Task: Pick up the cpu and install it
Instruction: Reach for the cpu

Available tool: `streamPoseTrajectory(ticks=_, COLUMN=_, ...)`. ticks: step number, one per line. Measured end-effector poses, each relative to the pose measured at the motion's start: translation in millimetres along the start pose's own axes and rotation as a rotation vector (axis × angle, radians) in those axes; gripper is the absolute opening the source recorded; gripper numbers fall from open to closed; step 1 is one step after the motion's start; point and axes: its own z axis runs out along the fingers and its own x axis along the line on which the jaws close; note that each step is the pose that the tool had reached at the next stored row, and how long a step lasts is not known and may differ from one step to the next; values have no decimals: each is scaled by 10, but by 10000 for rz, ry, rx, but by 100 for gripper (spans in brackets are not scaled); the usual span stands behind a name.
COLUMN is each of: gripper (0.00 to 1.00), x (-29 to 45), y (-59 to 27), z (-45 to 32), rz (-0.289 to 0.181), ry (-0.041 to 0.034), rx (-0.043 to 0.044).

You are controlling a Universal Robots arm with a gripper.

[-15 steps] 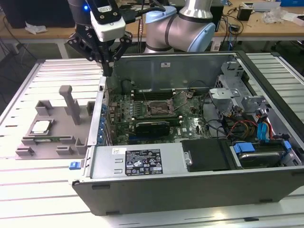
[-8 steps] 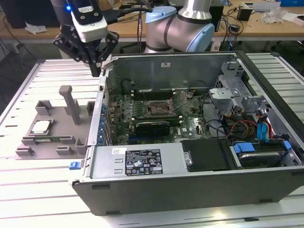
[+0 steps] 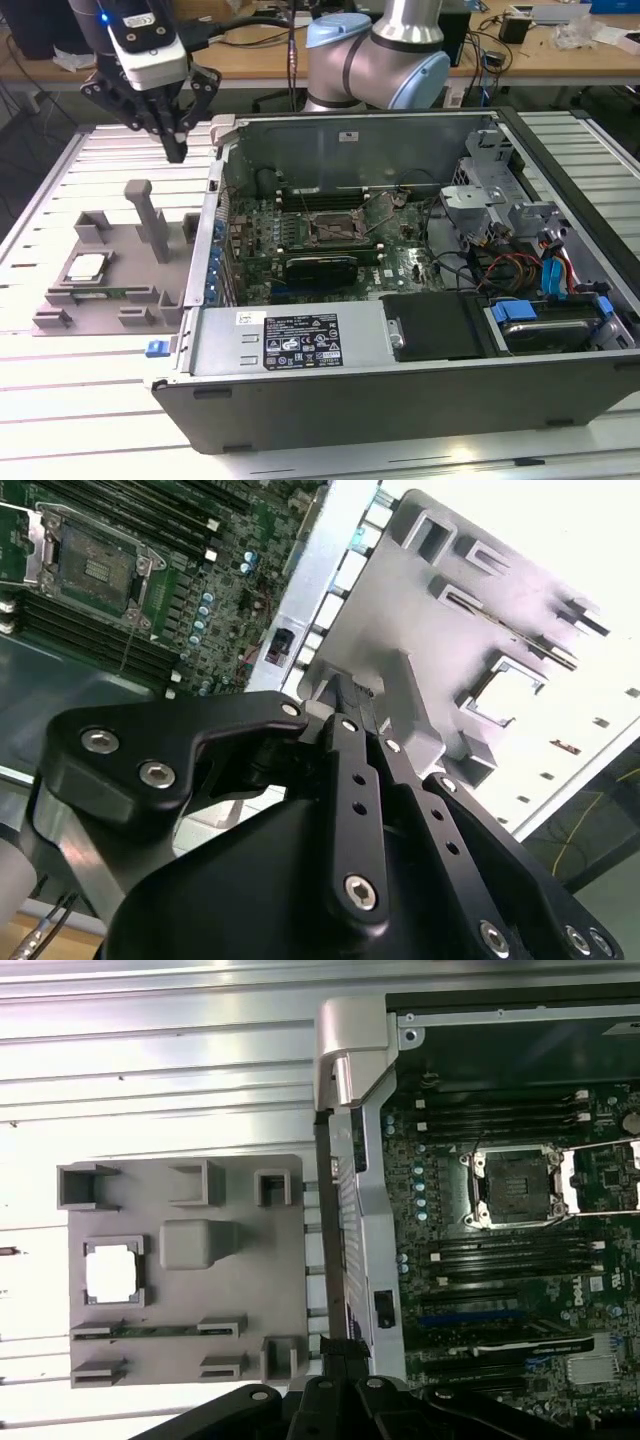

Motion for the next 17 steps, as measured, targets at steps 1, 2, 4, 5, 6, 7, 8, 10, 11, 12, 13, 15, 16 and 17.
streamPoseTrajectory(ticks=1, gripper=11, x=12, y=-1, z=0, rz=-1, ry=0, rx=0)
streamPoseTrajectory(ticks=2, gripper=11, x=36, y=-3, z=-1, rz=-1, ry=-1, rx=0)
streamPoseTrajectory(ticks=4, gripper=11, x=65, y=-5, z=-2, rz=0, ry=-2, rx=-1)
streamPoseTrajectory(ticks=5, gripper=11, x=101, y=-8, z=-3, rz=1, ry=-2, rx=0)
streamPoseTrajectory(ticks=6, gripper=11, x=127, y=-9, z=-3, rz=0, ry=-3, rx=-1)
streamPoseTrajectory(ticks=7, gripper=11, x=163, y=-12, z=-5, rz=0, ry=-5, rx=-1)
streamPoseTrajectory(ticks=8, gripper=11, x=198, y=-15, z=-6, rz=-1, ry=-6, rx=0)
streamPoseTrajectory(ticks=10, gripper=11, x=255, y=-19, z=-8, rz=-1, ry=-8, rx=-2)
streamPoseTrajectory(ticks=11, gripper=11, x=271, y=-20, z=-8, rz=-1, ry=-8, rx=-1)
streamPoseTrajectory(ticks=12, gripper=11, x=326, y=-24, z=-10, rz=0, ry=-12, rx=-3)
streamPoseTrajectory(ticks=13, gripper=11, x=357, y=-27, z=-11, rz=0, ry=-13, rx=-3)
streamPoseTrajectory(ticks=15, gripper=11, x=437, y=-33, z=-13, rz=-2, ry=-18, rx=-5)
streamPoseTrajectory(ticks=16, gripper=11, x=484, y=-36, z=-14, rz=-1, ry=-21, rx=-4)
streamPoseTrajectory(ticks=17, gripper=11, x=511, y=-38, z=-14, rz=0, ry=-21, rx=-4)
